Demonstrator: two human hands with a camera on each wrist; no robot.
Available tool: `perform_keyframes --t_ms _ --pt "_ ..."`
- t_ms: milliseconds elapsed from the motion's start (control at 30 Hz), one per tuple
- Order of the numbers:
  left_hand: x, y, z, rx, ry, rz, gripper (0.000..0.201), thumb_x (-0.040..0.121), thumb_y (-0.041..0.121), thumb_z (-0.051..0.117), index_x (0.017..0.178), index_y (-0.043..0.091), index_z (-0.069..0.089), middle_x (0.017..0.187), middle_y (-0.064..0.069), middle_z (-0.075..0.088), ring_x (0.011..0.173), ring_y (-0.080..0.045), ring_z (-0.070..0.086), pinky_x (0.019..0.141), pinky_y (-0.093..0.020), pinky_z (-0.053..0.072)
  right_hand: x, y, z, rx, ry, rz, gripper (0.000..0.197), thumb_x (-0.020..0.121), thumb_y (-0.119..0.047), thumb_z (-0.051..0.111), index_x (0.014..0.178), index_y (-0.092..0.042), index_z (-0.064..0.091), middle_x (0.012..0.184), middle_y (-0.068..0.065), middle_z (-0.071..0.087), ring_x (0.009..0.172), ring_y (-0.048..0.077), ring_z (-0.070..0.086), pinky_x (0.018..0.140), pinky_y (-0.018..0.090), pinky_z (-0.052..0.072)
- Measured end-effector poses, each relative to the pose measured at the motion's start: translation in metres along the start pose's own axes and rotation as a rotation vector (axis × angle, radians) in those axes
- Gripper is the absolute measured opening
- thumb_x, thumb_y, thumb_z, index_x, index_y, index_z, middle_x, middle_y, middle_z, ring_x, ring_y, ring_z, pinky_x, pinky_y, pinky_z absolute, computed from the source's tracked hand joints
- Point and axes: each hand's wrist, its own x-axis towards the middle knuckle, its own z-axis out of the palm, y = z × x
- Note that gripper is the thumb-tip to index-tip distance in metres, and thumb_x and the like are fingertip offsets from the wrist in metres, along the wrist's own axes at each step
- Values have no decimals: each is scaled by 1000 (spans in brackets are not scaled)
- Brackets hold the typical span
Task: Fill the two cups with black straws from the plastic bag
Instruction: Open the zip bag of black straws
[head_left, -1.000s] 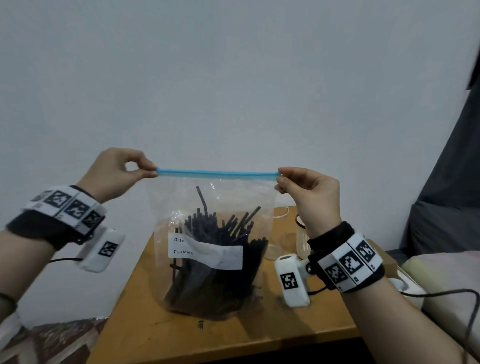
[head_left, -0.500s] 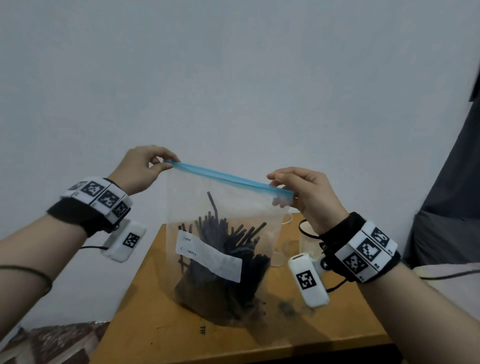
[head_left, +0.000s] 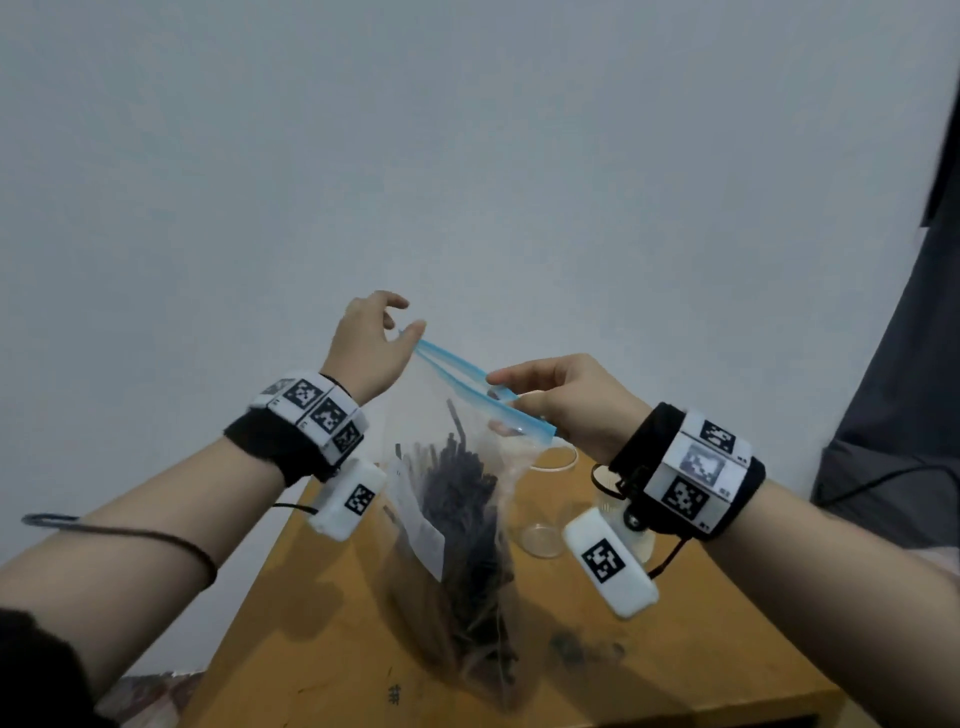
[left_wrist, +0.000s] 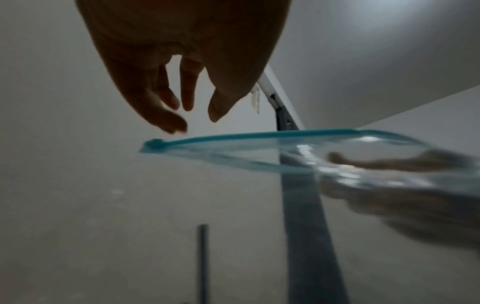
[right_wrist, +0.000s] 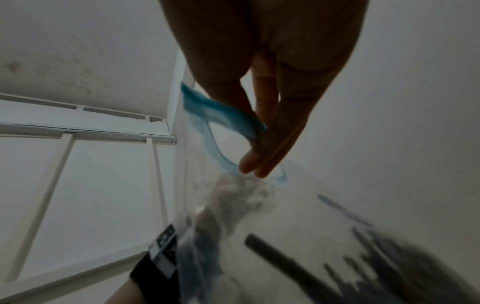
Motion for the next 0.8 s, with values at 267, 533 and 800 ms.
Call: perform_keyframes --t_ms 267,533,800 --pt "-44 56 -2 44 -430 -213 44 87 22 54 129 20 40 81 -7 62 47 -20 63 42 -21 42 0 18 15 121 119 -30 32 80 17 54 90 -8 72 104 16 67 78 24 70 76 34 59" --pt "-62 52 -13 -505 -471 -361 27 85 -15 60 106 2 62 85 -18 58 68 -29 68 58 -27 60 -1 12 3 36 -22 102 27 88 7 53 89 -11 73 102 12 69 80 20 67 66 30 58" --pt "-78 34 4 -1028 -97 -543 32 81 -21 58 104 0 63 106 -14 59 66 -21 72 64 -28 60 9 30 -5 713 180 243 49 85 23 25 100 -5 62 104 10 61 83 26 62 56 31 59"
